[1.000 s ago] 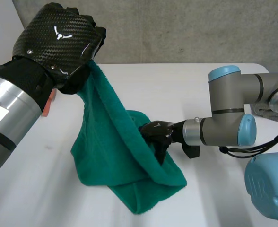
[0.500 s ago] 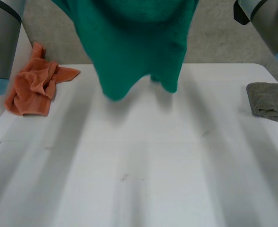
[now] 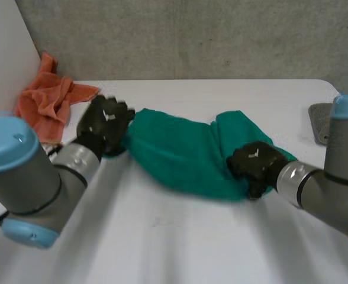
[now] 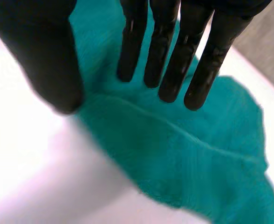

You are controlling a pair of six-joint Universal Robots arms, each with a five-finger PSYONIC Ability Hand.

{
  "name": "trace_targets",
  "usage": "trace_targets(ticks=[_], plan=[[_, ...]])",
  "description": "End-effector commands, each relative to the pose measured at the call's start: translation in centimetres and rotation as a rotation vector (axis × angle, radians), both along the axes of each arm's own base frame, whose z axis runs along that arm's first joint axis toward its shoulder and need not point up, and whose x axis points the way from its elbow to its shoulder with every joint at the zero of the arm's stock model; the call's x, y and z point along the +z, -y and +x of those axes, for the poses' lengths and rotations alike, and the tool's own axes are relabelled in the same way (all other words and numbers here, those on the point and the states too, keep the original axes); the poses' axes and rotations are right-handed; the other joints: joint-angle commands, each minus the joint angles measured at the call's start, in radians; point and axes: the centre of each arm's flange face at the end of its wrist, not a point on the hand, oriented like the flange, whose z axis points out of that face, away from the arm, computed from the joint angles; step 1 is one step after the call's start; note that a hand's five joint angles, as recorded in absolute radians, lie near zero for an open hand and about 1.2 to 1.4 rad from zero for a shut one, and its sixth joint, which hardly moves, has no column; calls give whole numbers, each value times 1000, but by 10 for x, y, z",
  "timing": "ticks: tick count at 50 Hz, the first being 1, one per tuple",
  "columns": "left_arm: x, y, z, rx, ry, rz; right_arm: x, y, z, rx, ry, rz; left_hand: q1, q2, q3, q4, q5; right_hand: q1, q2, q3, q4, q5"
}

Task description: Fold the laundry.

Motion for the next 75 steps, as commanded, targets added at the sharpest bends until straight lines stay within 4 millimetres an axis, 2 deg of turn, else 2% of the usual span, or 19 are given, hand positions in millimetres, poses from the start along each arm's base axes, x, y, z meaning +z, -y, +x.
trace_targets(ticks=[1,4,10,15,23,28,39,44,46,50,51,57,58,63,67,71,72,74,75], plan=[[-10,-19,-2,-26,20,38,28,23,3,-48,52,-150,249,200,203,194,248,-435,-552,-561,-576,-575],[-3,-22,0,-23,5,26,37,29,3,-58,59,-186,249,200,203,194,248,-435,-552,-561,-576,-575],[0,-29,6,-18,4,25,34,43,-12,-110,49,-182,249,200,203,194,248,-423,-540,-549,-564,-564],[2,-26,10,-1,3,22,20,63,-21,-125,35,-184,234,186,189,180,233,-391,-508,-517,-532,-531],[0,-27,12,0,5,27,-13,108,-30,-25,-245,-304,234,186,189,180,233,-230,-347,-356,-371,-370],[-1,-27,12,0,6,30,-26,124,-31,-38,-290,-293,231,183,186,177,230,-215,-332,-341,-356,-355],[-1,-22,17,17,6,30,-58,134,-29,-13,-314,-149,220,171,174,165,219,-218,-335,-344,-359,-358],[-1,-19,19,31,7,33,-65,137,-29,-14,-313,-116,220,171,174,165,219,-177,-294,-303,-318,-317],[-2,-18,20,34,7,35,-65,138,-29,-15,-311,-118,220,171,174,165,219,-8,-124,-133,-148,-148],[-2,-17,21,39,8,35,-62,139,-30,-28,-292,-116,220,171,174,165,219,711,594,585,570,571],[-2,-17,21,40,7,35,-57,143,-32,-50,-271,-125,220,171,174,165,219,729,612,603,588,589],[1,-17,23,45,7,32,-24,146,-38,-136,-162,-154,217,168,171,162,216,729,612,603,589,589],[3,-17,23,45,5,29,-9,146,-42,-150,-129,-174,217,168,171,162,216,729,612,603,589,589],[17,-20,28,54,-5,7,19,135,-52,-150,-80,-191,182,133,136,127,180,729,612,603,589,589],[25,-22,30,57,-14,-8,24,121,-55,-137,-72,-168,152,104,107,98,151,729,612,603,589,589],[22,-25,30,53,-8,5,12,112,-60,-140,-80,-103,140,92,95,86,139,729,612,603,589,589],[21,-26,30,53,-6,9,9,110,-61,-141,-83,-90,140,92,95,86,139,658,541,532,517,518],[17,-27,30,46,-2,19,-2,106,-62,-140,-90,-50,137,89,92,83,136,310,193,184,169,170],[17,-28,29,45,0,21,-5,105,-63,-140,-91,-37,135,86,89,80,133,247,130,121,106,106]])
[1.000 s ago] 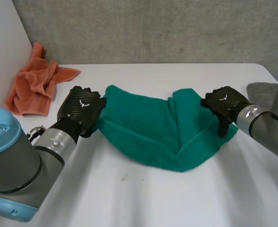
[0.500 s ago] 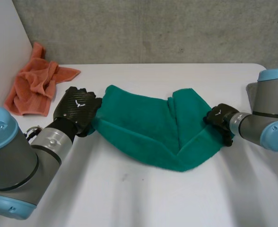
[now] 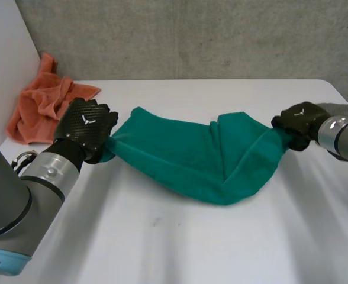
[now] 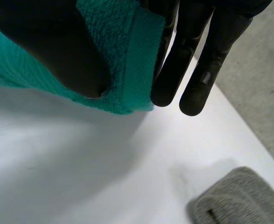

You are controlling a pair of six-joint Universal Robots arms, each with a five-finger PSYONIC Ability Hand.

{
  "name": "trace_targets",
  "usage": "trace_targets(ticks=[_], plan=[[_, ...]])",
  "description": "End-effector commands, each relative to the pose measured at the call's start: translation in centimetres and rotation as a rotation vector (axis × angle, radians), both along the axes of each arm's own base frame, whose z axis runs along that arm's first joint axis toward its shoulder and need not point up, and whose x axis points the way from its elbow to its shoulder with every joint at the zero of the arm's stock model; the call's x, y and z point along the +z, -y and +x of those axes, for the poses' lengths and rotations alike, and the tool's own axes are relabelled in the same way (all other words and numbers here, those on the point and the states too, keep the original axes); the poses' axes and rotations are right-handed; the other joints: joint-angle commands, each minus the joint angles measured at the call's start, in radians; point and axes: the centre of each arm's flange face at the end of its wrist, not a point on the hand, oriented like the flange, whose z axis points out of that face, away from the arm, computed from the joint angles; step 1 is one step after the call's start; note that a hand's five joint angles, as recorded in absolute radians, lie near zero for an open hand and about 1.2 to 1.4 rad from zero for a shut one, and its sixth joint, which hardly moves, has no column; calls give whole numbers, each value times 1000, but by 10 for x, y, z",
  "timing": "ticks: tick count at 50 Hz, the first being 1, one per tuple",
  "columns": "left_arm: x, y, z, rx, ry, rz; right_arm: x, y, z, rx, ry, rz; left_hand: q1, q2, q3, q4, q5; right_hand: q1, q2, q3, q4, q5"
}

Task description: Fold the laundry.

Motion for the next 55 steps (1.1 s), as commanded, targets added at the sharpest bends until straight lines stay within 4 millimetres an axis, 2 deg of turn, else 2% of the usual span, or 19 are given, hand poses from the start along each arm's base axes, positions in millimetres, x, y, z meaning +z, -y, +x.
trace_targets(ticks=[1,7,19,22,23,24,27,29,30,34,37,40,41,42,45,46,48,52,55], plan=[[-7,-4,0,-8,9,24,-29,-15,-7,-3,-11,122,138,143,144,144,137,386,-293,-303,-309,-287],[-11,-4,-1,-9,16,38,-54,-13,-11,-22,-5,200,133,138,139,138,131,280,-399,-409,-415,-393],[-11,-3,1,-2,16,38,-59,-12,-14,-29,2,215,121,126,127,127,119,283,-396,-406,-412,-391],[-12,-3,1,-3,19,41,-60,-13,-13,-26,2,217,89,94,95,95,87,394,-285,-295,-301,-280],[-13,-5,1,-5,21,46,-60,-14,-13,-23,2,216,83,88,89,89,81,813,134,124,118,140],[-14,-5,1,-5,22,50,-60,-15,-12,-22,3,215,80,85,86,86,78,904,224,215,209,230],[-17,-8,2,-6,39,61,-61,-19,-12,-10,19,222,83,88,89,89,81,904,225,216,209,231],[-19,-11,3,-6,48,74,-56,-23,-12,1,33,221,91,96,97,97,90,904,225,216,209,231],[-20,-11,4,-5,52,80,-41,-29,-13,14,45,194,94,99,100,100,93,904,225,216,209,231],[-27,-22,12,9,94,170,-11,-52,-16,47,54,148,103,108,109,109,101,904,225,216,209,231],[-28,-34,17,13,125,241,-3,-67,-23,57,15,146,118,123,124,124,116,904,225,216,209,231],[-29,-52,29,27,179,373,10,-87,-42,69,-93,134,138,143,144,144,137,904,225,216,209,231],[-30,-56,32,30,194,408,15,-96,-54,65,-147,152,141,146,147,147,140,904,225,216,209,231],[-32,-68,40,36,241,483,16,-101,-60,65,-173,165,141,146,147,147,140,904,225,216,209,231],[-33,-81,48,26,318,552,19,-118,-74,88,-244,234,138,143,144,144,137,904,225,216,209,231],[-34,-87,51,12,358,568,20,-121,-75,98,-245,242,118,123,124,124,116,904,225,216,209,231],[-33,-87,51,3,367,544,20,-123,-77,95,-227,262,97,102,103,103,96,904,225,216,209,231],[-29,-75,44,2,343,440,20,-114,-71,40,-108,210,77,82,83,83,75,904,225,216,209,231],[-24,-59,41,20,303,352,19,-104,-69,16,-64,156,-23,-18,-17,-17,-25,904,225,216,209,231]])
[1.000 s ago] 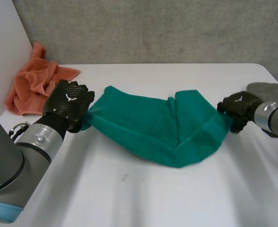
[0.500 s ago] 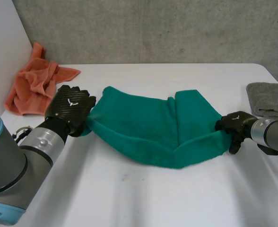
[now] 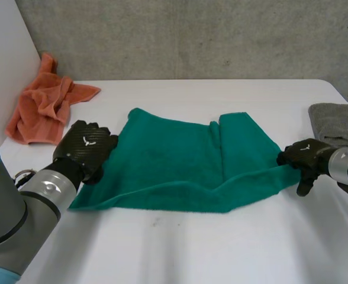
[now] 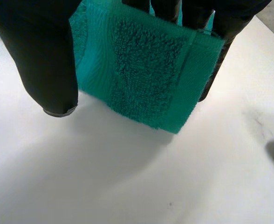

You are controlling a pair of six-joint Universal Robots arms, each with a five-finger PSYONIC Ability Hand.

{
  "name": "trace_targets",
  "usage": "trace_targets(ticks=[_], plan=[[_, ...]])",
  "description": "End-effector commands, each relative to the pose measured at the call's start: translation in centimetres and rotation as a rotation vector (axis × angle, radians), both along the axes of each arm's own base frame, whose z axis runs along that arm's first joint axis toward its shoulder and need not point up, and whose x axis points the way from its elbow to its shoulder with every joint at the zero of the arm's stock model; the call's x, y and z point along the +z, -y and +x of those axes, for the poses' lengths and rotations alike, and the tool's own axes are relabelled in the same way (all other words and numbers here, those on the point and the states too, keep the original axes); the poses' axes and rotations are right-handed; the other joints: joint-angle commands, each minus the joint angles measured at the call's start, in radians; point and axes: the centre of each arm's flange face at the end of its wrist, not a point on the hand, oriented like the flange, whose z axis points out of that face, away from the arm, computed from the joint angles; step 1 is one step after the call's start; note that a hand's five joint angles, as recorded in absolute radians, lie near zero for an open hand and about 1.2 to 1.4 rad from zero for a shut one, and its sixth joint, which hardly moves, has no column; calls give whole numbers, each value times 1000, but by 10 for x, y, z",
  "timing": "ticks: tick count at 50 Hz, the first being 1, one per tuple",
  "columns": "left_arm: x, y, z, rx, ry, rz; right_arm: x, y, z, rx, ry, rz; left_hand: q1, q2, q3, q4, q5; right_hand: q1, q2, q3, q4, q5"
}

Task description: Fold the laundry.

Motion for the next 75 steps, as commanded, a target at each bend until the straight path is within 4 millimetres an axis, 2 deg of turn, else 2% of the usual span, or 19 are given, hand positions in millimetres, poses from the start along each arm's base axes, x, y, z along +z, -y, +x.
trace_targets(ticks=[1,3,4,5,12,18,22,30,44,53,64,70,75], plan=[[-5,-35,29,13,212,182,56,-67,-40,5,-3,-100,138,141,135,137,144,581,465,499,504,497],[-8,-28,27,18,203,158,56,-60,-41,-21,16,-137,-49,-46,-52,-50,-44,230,114,148,154,147],[-9,-25,26,19,199,148,55,-57,-40,-30,27,-154,-163,-161,-167,-165,-158,150,34,68,74,67],[-10,-20,23,20,193,129,56,-53,-38,-42,47,-183,-290,-287,-293,-291,-285,106,-10,24,30,22],[-10,-10,22,45,115,133,53,-41,-33,-73,100,-208,-420,-417,-423,-421,-415,26,-90,-56,-50,-57],[-8,-8,20,59,31,159,50,-39,-32,-74,105,-199,-514,-511,-517,-515,-509,-18,-134,-100,-94,-101],[-6,-8,17,53,1,153,49,-39,-28,-73,128,-187,-710,-707,-713,-712,-705,-377,-493,-459,-454,-461],[0,-3,12,44,-31,86,51,-31,-27,-117,202,-222,-711,-708,-714,-712,-706,-377,-493,-459,-454,-461],[0,-3,11,39,-29,86,51,-32,-22,-114,182,-233,-711,-708,-714,-712,-706,-377,-493,-459,-454,-461],[-1,-3,10,38,-26,89,36,-31,-21,-102,131,-201,-711,-708,-714,-712,-706,-377,-493,-459,-454,-461],[-2,-3,11,39,-24,91,34,-34,-13,-81,56,-223,-711,-708,-714,-712,-706,-377,-493,-459,-454,-461],[-5,-3,11,41,-19,103,28,-31,-12,-75,51,-206,-696,-693,-699,-697,-691,-377,-493,-459,-454,-461],[-16,-2,14,55,-3,146,26,-30,-10,-68,47,-205,-696,-693,-699,-697,-691,-377,-493,-459,-454,-461]])
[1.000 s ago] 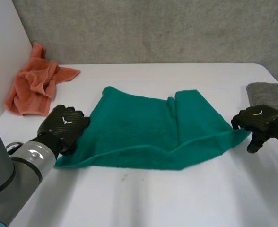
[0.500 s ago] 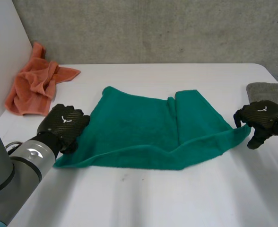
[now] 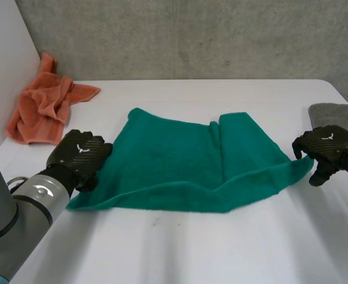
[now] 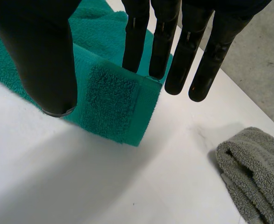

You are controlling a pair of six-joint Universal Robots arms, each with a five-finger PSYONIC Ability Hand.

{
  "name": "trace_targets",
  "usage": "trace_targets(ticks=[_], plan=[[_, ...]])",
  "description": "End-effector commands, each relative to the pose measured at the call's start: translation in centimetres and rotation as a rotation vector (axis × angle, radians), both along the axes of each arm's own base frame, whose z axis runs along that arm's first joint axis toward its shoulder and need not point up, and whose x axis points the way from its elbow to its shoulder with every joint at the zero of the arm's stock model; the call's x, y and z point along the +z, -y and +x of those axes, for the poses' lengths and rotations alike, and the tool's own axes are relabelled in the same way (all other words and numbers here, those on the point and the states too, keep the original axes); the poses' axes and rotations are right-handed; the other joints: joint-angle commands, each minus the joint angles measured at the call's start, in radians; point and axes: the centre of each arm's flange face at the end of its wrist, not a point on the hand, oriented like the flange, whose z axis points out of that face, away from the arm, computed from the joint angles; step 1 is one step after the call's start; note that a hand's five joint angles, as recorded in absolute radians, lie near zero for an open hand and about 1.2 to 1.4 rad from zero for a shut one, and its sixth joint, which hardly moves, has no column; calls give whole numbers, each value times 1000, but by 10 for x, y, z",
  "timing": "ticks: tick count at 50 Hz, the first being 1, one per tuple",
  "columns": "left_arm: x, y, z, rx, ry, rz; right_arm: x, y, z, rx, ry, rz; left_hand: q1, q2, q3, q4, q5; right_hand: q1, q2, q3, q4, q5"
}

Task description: Fold the laundry.

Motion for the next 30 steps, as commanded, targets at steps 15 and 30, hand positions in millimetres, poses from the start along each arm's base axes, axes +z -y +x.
trace_targets(ticks=[15,30], plan=[[-30,-9,10,35,24,155,-19,0,14,8,-66,-19,-705,-702,-708,-706,-700,-377,-493,-460,-454,-461],[-67,0,26,98,73,286,-50,-8,31,43,-113,59,-420,-417,-423,-422,-415,-57,-173,-139,-134,-141]])
